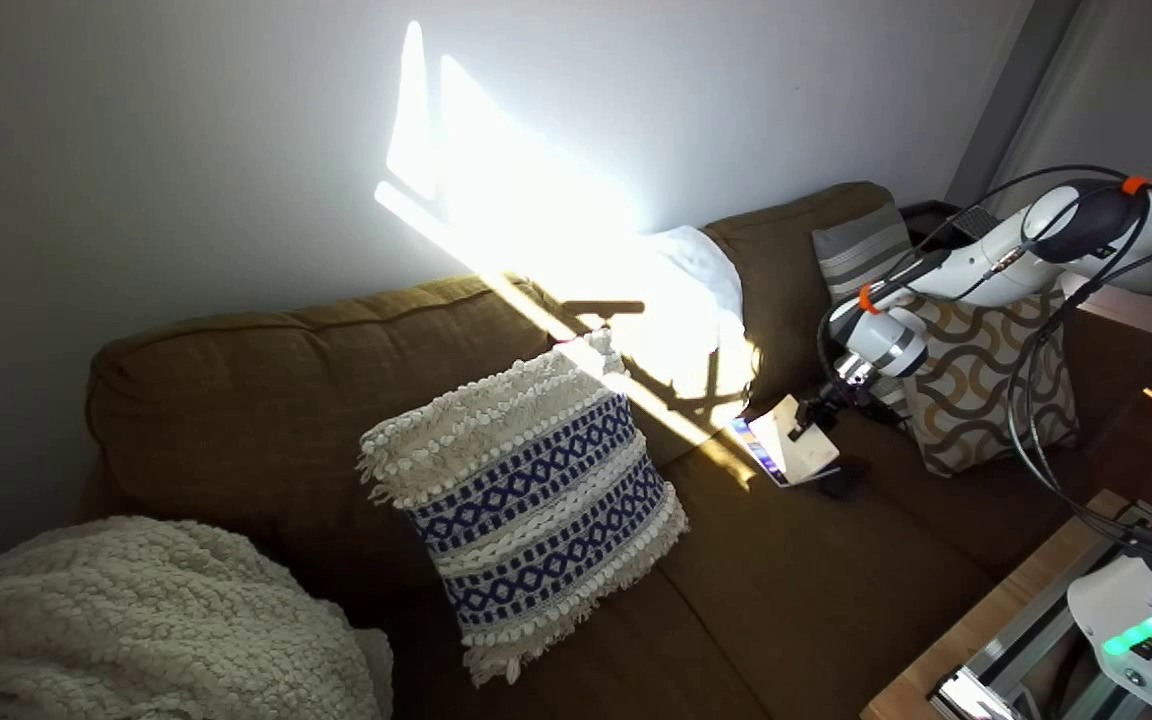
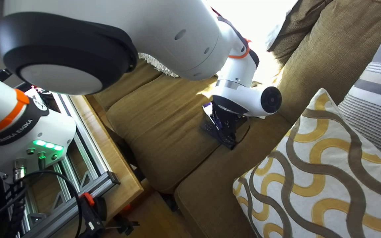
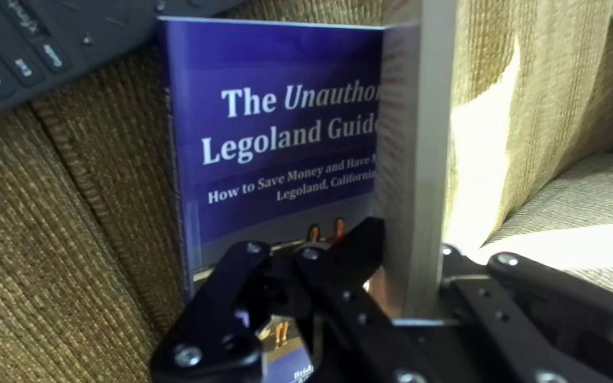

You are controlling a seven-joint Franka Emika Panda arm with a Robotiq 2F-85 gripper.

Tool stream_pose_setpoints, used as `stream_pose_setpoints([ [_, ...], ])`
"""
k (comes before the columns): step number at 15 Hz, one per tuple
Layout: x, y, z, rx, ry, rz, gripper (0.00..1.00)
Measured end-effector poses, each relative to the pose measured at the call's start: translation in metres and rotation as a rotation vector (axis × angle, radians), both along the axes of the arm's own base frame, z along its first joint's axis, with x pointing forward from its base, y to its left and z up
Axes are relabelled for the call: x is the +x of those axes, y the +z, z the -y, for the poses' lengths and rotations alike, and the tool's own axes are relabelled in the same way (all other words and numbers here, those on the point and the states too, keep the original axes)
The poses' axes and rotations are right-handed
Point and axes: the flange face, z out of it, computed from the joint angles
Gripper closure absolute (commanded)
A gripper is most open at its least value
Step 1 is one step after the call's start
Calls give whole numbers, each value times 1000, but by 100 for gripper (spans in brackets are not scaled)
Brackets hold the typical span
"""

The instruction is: Put the white book on top of the blue book

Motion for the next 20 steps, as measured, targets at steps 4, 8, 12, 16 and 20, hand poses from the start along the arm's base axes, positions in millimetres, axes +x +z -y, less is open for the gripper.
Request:
stream_pose_setpoints([
  [4,11,-7,0,-32,-41,53,97],
  [8,16,-14,-4,-32,-43,73,97],
  [12,12,-21,-7,-18,-16,56,61],
  [16,9,-24,-2,-24,9,39,33],
  [20,8,-23,7,-55,17,27,3],
])
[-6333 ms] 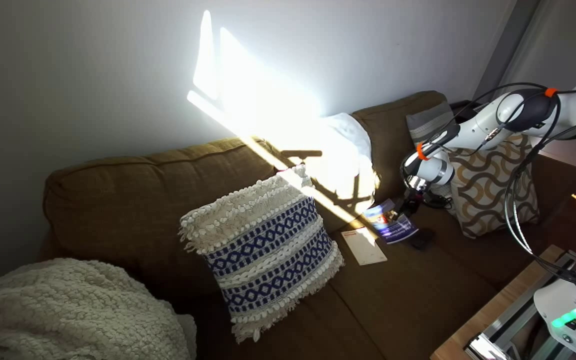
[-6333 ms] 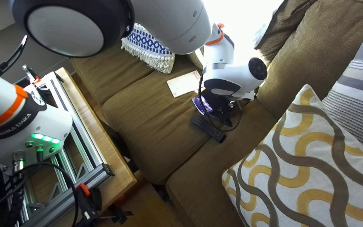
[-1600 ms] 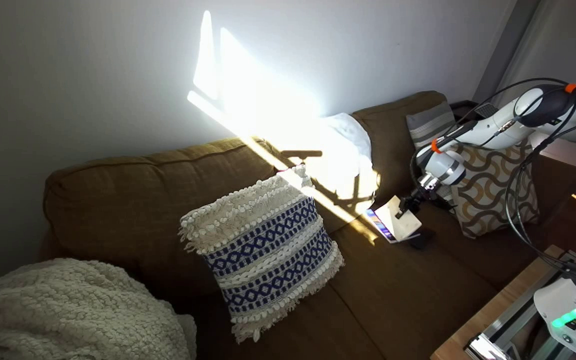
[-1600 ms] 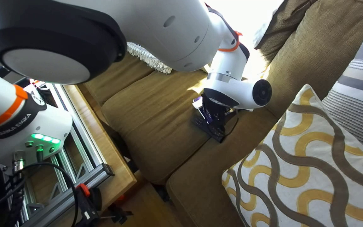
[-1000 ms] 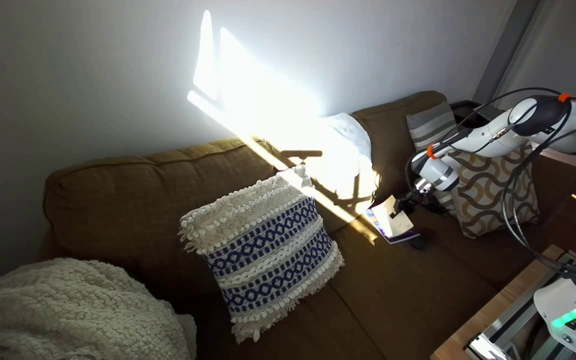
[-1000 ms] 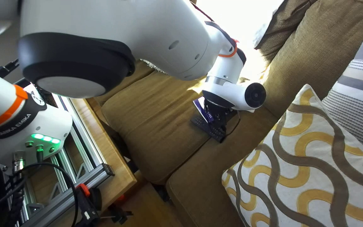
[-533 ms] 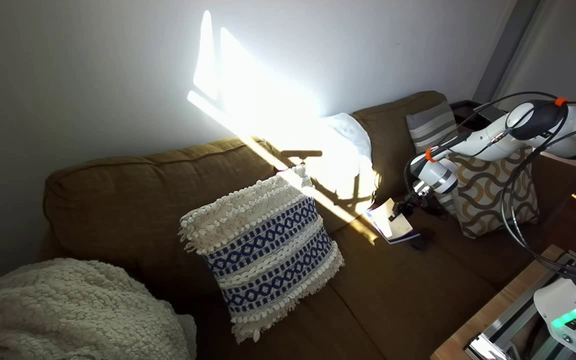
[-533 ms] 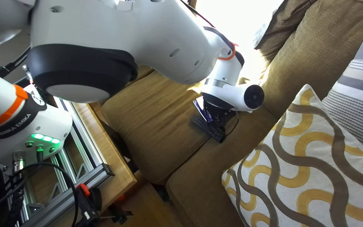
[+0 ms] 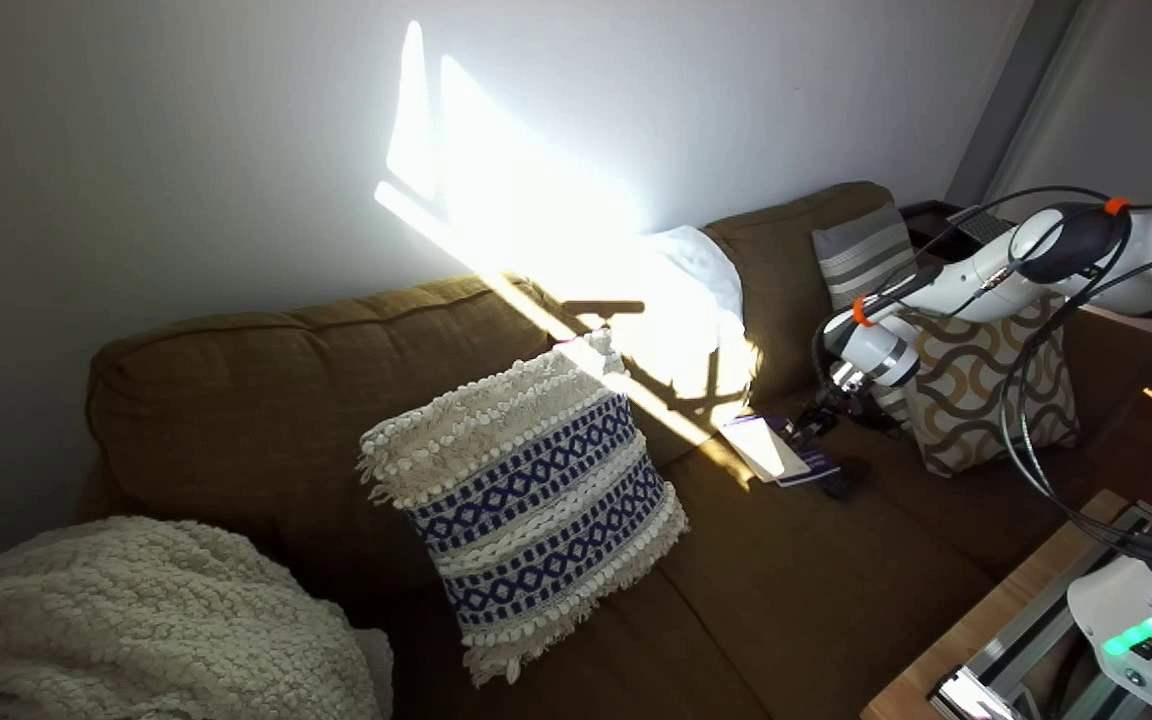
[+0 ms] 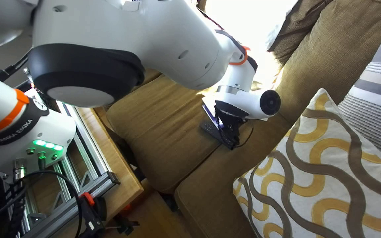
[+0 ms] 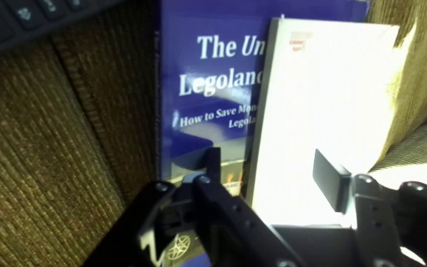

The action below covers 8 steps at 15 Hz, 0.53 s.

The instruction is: Put the white book on top of the blue book

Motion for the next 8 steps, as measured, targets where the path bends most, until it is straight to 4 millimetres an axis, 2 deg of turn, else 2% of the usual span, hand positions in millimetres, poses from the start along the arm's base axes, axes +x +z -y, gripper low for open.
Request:
stream_pose_setpoints([
  [5,3,5,6,-28,-9,-20,0],
  [8,8,18,10,-36,-23,-17,0],
])
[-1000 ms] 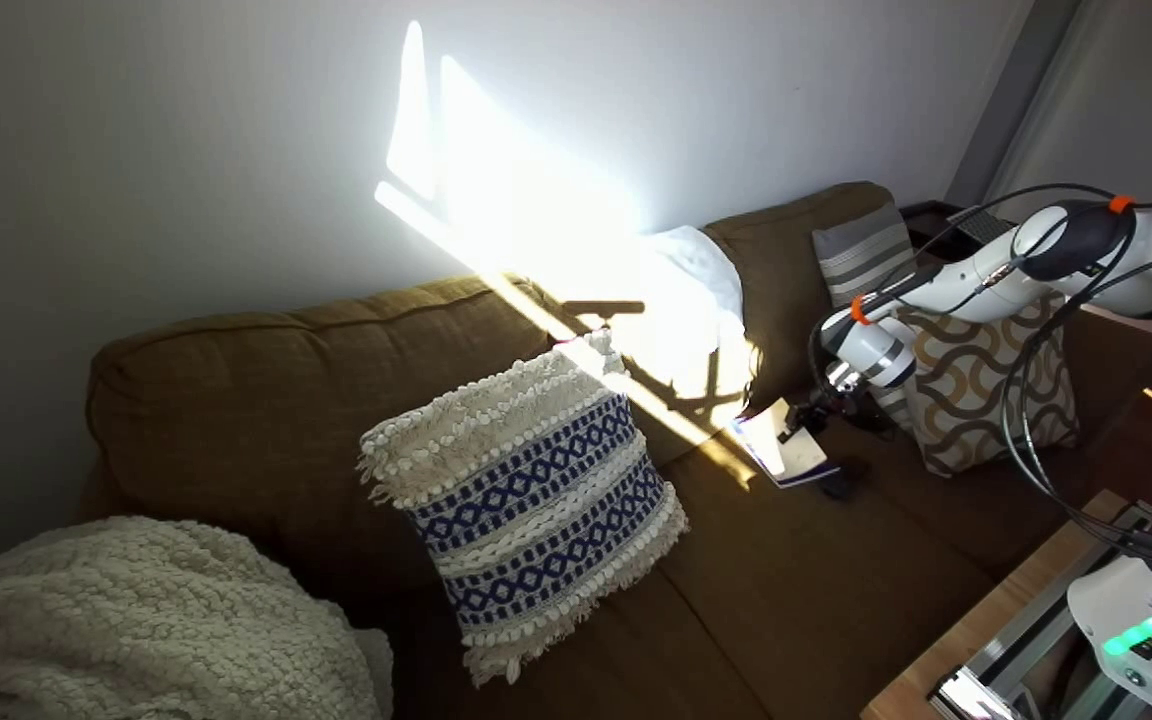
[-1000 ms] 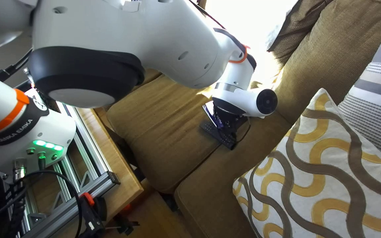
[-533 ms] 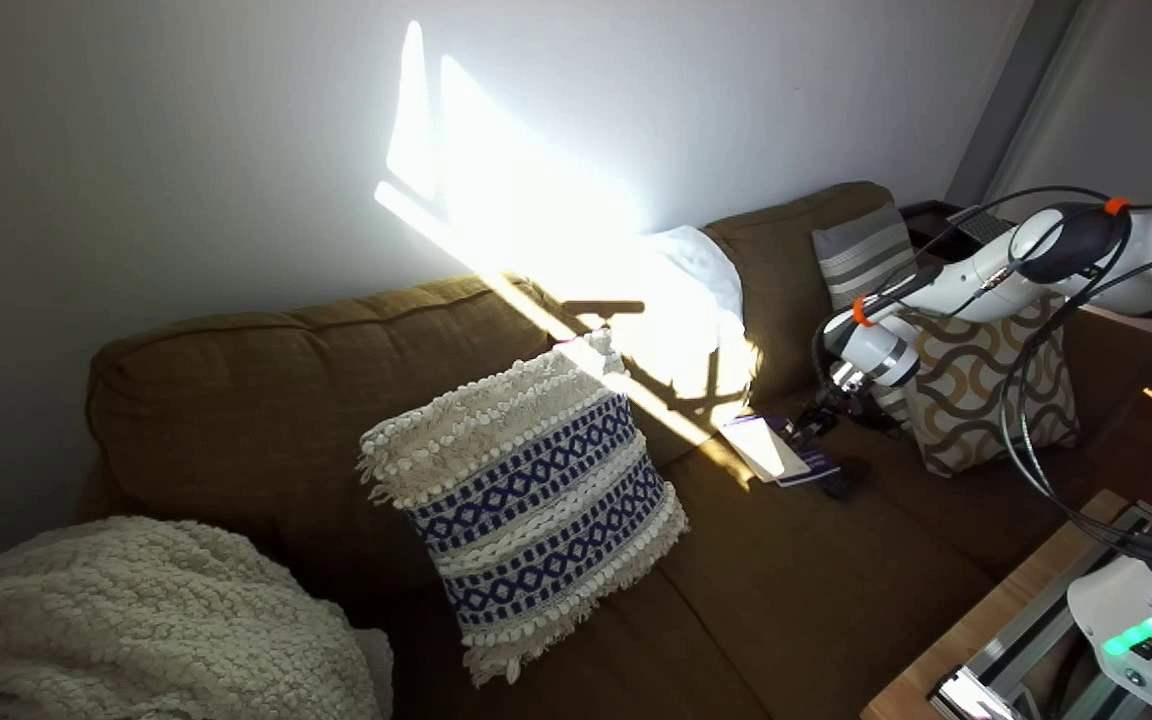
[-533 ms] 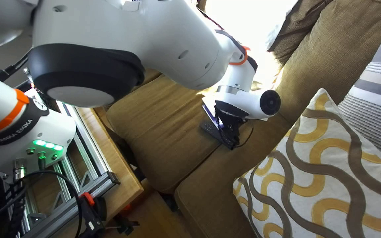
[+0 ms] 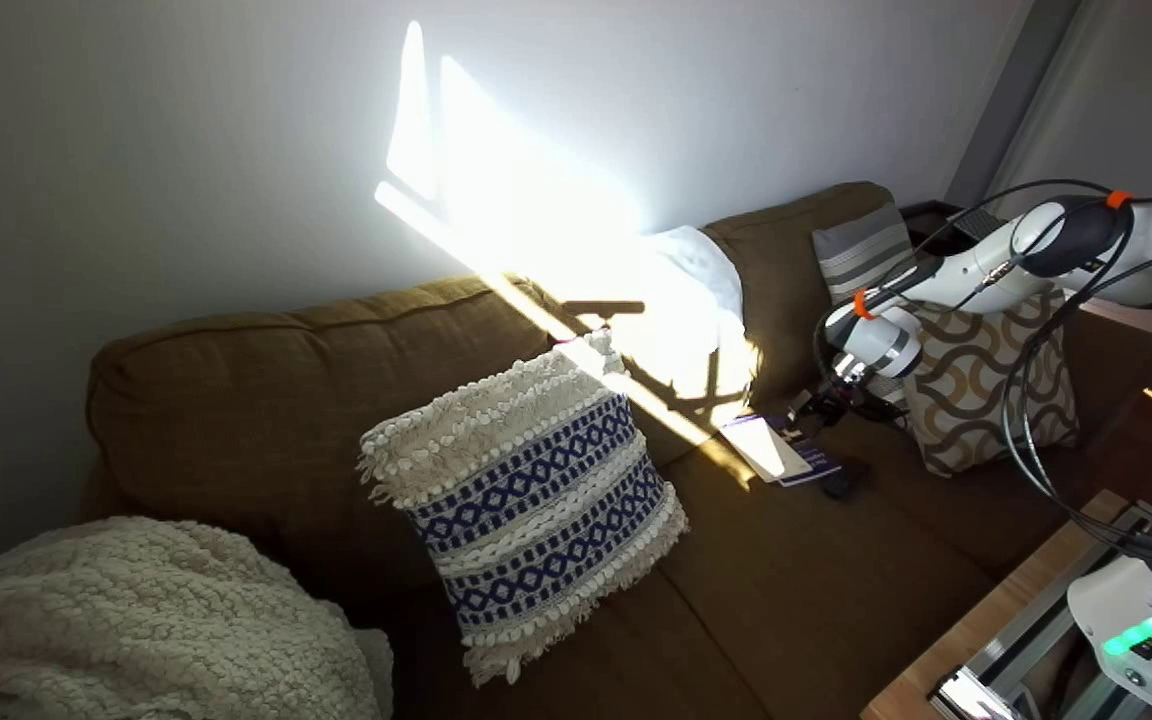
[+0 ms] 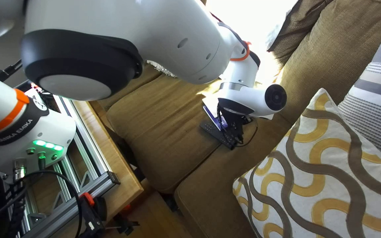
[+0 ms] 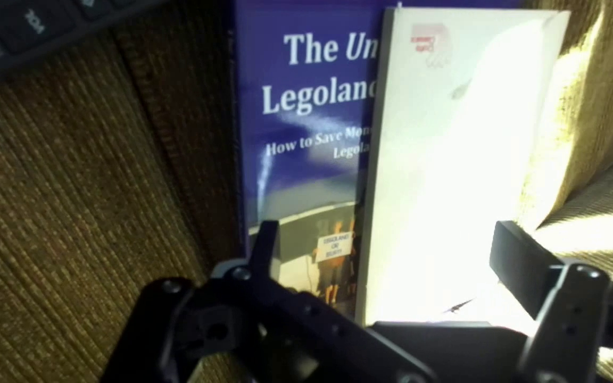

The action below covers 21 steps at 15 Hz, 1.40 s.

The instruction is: Put the white book on top of the blue book

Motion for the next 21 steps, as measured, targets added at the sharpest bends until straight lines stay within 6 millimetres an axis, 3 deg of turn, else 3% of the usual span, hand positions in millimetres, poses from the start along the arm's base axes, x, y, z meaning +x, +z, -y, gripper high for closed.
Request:
stream_pose_setpoints([
  [6,4,60,-3,-9,4,-28,0],
  [14,-27,149,-14,-106,-30,-143,0],
  [18,-41,181,-27,-155,-63,-195,0],
  [21,-43,192,-34,-168,-66,-200,0],
])
